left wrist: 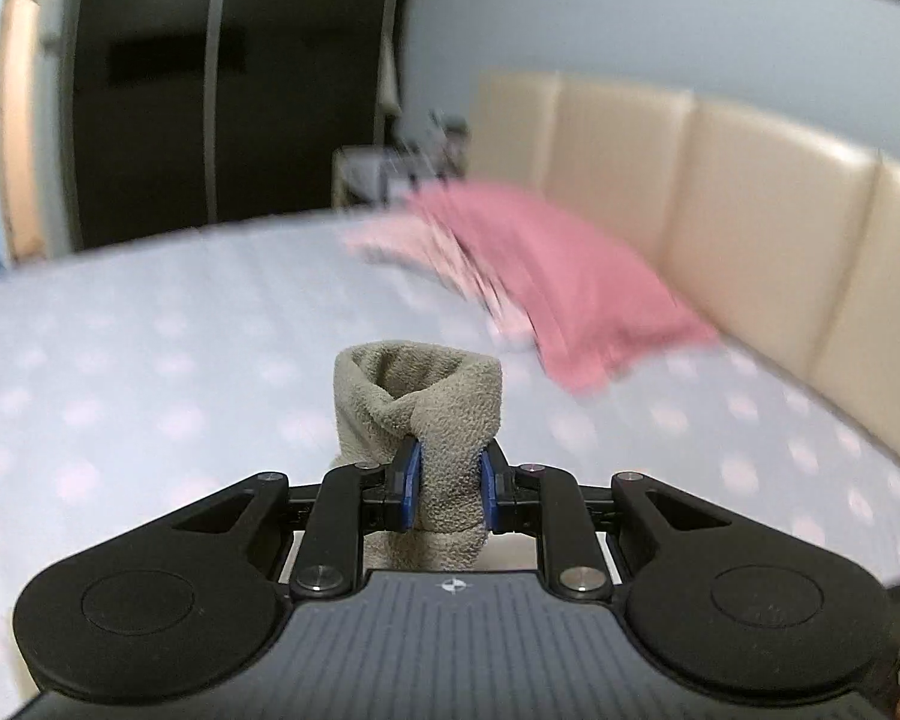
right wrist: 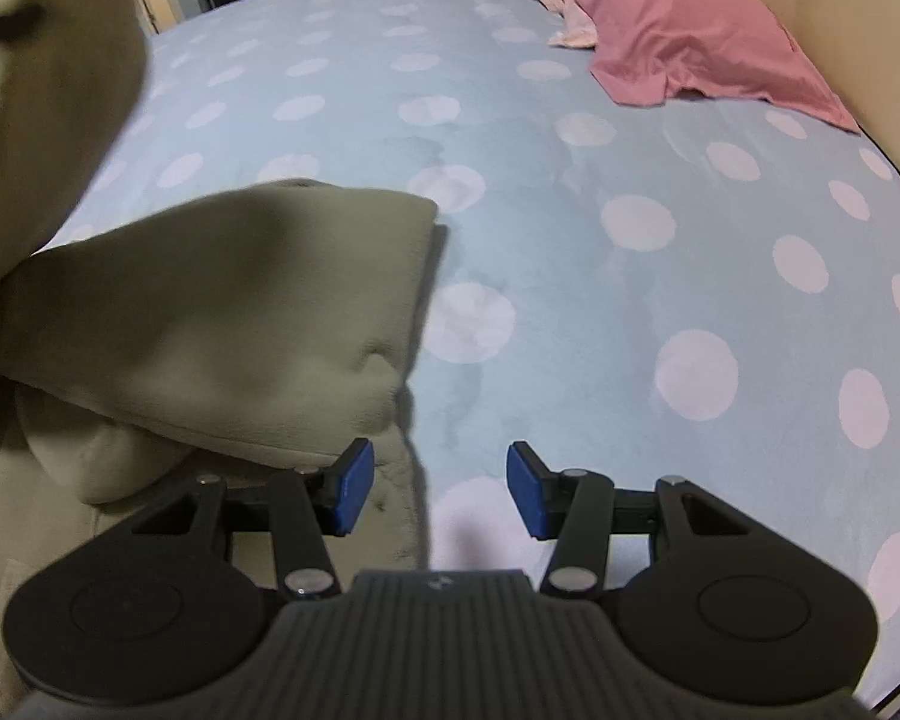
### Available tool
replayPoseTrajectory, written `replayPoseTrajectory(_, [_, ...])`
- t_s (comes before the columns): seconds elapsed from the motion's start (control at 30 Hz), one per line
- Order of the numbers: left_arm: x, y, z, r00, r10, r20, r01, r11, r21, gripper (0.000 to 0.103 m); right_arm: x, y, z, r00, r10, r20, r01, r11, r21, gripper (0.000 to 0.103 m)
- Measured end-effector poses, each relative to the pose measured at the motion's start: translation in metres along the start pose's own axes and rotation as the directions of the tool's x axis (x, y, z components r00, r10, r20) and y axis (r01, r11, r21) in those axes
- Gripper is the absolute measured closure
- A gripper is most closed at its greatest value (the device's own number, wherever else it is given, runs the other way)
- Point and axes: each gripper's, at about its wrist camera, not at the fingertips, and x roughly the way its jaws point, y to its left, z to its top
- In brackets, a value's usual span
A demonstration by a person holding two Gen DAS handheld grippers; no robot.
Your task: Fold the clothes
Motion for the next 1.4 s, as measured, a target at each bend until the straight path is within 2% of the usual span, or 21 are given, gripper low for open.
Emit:
replayPoseTrajectory(0.1, [0.034, -0.014, -0.027, 0.995, -0.031, -0.098, 0.033, 0.999, 0.025, 0.085, 0.006, -0.003, 0.003, 1.000, -0.011, -0.010, 0.011, 1.000, 0.016, 0.050])
replayPoseTrajectory(0.23, [0.062, -0.023, -0.051, 0.977, -0.078, -0.199, 0.088, 0.995, 0.041, 0.080, 0.011, -0.001, 0.006, 1.000, -0.018, -0.011, 0.018, 1.000, 0.019, 0.051])
replayPoseTrajectory(0.33, [0.055, -0.025, -0.057, 0.969, -0.126, -0.212, 0.138, 0.989, 0.043, 0.073, 0.010, 0.003, 0.008, 1.000, -0.023, -0.007, 0.023, 1.000, 0.007, 0.051])
replayPoseTrajectory(0.4, [0.042, -0.023, -0.059, 0.966, -0.162, -0.202, 0.175, 0.984, 0.045, 0.063, 0.008, 0.005, 0.008, 1.000, -0.026, -0.002, 0.026, 1.000, 0.003, 0.051])
replayPoseTrajectory(0.5, [0.014, -0.018, -0.056, 0.969, -0.170, -0.179, 0.184, 0.981, 0.060, 0.061, 0.006, 0.006, 0.009, 1.000, -0.028, 0.006, 0.028, 1.000, 0.000, 0.051])
replayPoseTrajectory(0.7, [-0.039, 0.011, -0.067, 0.982, -0.103, -0.158, 0.120, 0.987, 0.106, 0.061, 0.000, 0.011, 0.009, 0.999, -0.029, 0.019, 0.029, 1.000, -0.001, 0.050])
replayPoseTrajectory(0.9, [-0.086, 0.065, -0.092, 0.985, 0.021, -0.172, 0.001, 0.992, 0.127, 0.061, -0.003, 0.013, 0.009, 0.999, -0.034, 0.023, 0.034, 0.999, -0.001, 0.050])
replayPoseTrajectory(1.1, [-0.104, 0.117, -0.112, 0.966, 0.175, -0.191, -0.154, 0.981, 0.119, 0.060, -0.002, 0.016, 0.014, 1.000, -0.017, 0.024, 0.017, 1.000, 0.018, 0.050])
replayPoseTrajectory(1.23, [-0.107, 0.143, -0.114, 0.960, 0.206, -0.191, -0.198, 0.978, 0.062, 0.060, -0.002, 0.023, 0.022, 0.999, 0.006, 0.037, -0.006, 1.000, 0.015, 0.050])
replayPoseTrajectory(1.4, [-0.109, 0.164, -0.119, 0.950, 0.240, -0.201, -0.238, 0.971, 0.034, 0.060, 0.001, 0.034, 0.030, 0.997, 0.062, 0.056, -0.063, 0.998, 0.019, 0.050])
